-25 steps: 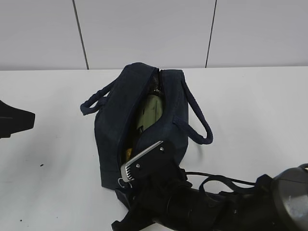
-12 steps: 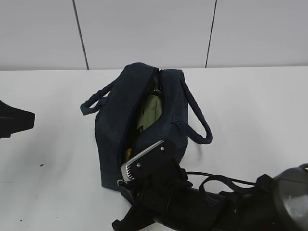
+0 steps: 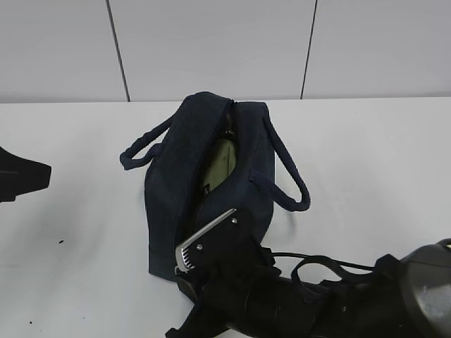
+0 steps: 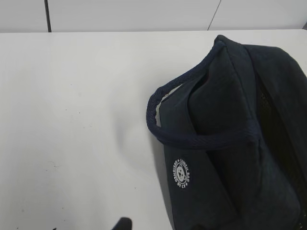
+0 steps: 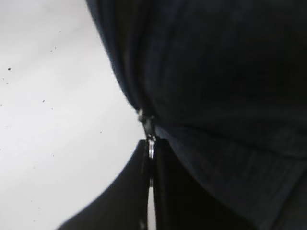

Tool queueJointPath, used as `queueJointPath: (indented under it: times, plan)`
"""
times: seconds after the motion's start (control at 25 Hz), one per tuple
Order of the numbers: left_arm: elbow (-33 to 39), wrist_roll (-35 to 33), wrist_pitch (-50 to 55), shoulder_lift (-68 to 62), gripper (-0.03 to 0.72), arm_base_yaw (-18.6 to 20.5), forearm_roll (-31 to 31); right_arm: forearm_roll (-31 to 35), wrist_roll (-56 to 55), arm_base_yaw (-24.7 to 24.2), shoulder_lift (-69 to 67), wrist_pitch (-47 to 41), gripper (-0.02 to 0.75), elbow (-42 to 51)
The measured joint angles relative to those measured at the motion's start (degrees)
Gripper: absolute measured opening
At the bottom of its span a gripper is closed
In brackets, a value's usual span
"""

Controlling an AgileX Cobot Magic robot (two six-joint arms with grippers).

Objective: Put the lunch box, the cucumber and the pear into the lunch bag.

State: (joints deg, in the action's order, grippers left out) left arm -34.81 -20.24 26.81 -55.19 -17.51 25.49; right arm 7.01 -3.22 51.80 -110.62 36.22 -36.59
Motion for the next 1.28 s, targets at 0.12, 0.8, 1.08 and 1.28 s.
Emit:
queueJointPath:
  times: [0.12, 0.8, 1.08, 1.28]
  plan:
    - [0.0, 0.0, 0.0, 0.0, 0.239, 0.0, 0.0, -2.4, 0.0, 0.0, 1.7, -2.9, 0.006, 0.0]
    - [0.0, 0.0, 0.0, 0.0, 0.239, 0.0, 0.0, -3.9, 6.3, 0.0, 16.5, -16.3, 0.006, 0.0]
    - [0.0, 0.0, 0.0, -0.1, 0.239, 0.0, 0.0, -3.9, 6.9, 0.0, 19.0, -18.8, 0.006, -0.1]
    - [0.0, -7.9, 0.2, -1.7, 0.250, 0.0, 1.9, -3.9, 9.2, 0.0, 19.3, -24.4, 0.006, -4.5]
